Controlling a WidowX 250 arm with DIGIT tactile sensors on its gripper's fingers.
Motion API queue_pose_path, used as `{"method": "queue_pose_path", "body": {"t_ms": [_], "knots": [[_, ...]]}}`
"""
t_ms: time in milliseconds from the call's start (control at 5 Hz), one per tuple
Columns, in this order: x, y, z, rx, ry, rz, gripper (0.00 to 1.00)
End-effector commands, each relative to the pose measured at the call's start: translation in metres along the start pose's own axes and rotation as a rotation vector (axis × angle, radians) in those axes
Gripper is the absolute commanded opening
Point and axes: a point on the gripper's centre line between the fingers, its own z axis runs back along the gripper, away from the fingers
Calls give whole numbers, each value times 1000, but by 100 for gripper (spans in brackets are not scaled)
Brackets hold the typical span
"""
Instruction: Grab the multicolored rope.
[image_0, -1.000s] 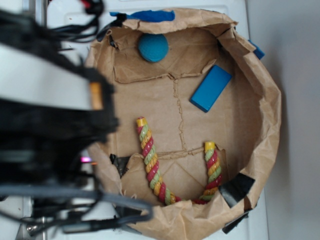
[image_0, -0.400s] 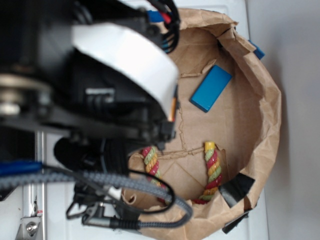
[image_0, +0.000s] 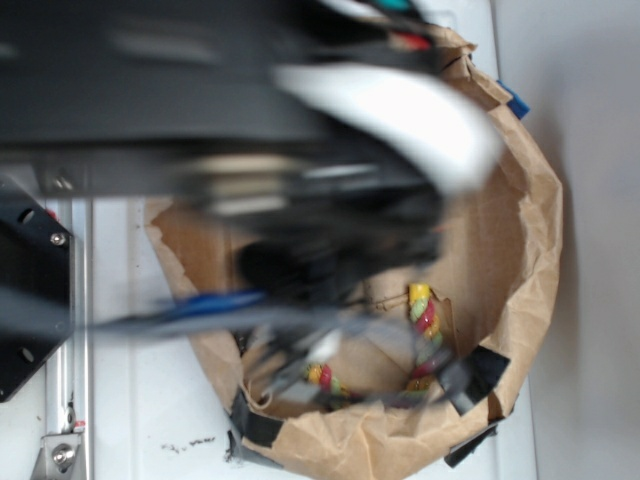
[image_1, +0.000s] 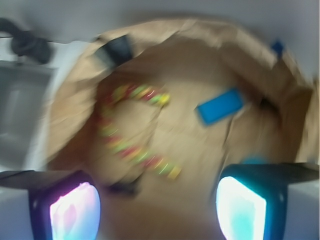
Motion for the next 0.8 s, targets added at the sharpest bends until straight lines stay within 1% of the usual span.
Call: {"method": "queue_pose_path", "body": {"t_ms": [0, 200, 400, 600], "knots": [[16, 13, -37, 45, -12, -104, 100], [7, -13, -47, -11, -28, -261, 100], [0, -32, -61, -70, -10, -303, 100], [-2, -46, -61, -39, -70, -357, 100]]}}
